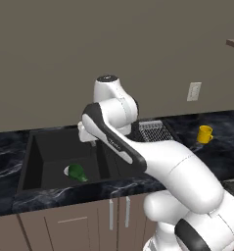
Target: Move any existing items from the left basin to the right basin for drying. Then move the mug from the counter to the left basin of the sink for washing.
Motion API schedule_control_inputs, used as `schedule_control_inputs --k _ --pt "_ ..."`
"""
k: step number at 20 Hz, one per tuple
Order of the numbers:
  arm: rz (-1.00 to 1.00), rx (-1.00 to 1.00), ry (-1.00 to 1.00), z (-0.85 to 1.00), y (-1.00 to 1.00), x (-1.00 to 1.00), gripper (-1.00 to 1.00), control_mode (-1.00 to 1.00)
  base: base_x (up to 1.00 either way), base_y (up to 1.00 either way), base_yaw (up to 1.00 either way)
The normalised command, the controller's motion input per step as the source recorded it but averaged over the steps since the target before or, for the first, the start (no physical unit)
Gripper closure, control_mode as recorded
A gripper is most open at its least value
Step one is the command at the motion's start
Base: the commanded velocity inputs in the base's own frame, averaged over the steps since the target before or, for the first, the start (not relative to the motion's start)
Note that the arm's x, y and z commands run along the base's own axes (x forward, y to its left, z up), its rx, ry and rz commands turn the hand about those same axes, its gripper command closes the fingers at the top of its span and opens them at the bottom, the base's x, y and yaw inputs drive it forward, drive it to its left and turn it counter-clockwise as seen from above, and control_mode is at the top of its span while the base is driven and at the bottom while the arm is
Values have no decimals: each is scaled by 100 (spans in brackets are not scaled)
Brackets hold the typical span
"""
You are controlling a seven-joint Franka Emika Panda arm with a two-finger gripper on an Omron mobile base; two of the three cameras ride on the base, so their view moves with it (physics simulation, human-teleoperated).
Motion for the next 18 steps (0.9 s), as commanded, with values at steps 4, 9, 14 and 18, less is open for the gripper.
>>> schedule_control_inputs --k 4,9,14,18 --pt "0 0 13 -27 48 0 -100 -100 0 0 0" --pt "0 0 10 -31 37 16 -100 -100 0 0 0" --pt "0 -2 1 -37 25 21 -100 -100 0 0 0" --pt "0 -3 0 -37 17 21 -100 -100 0 0 0"
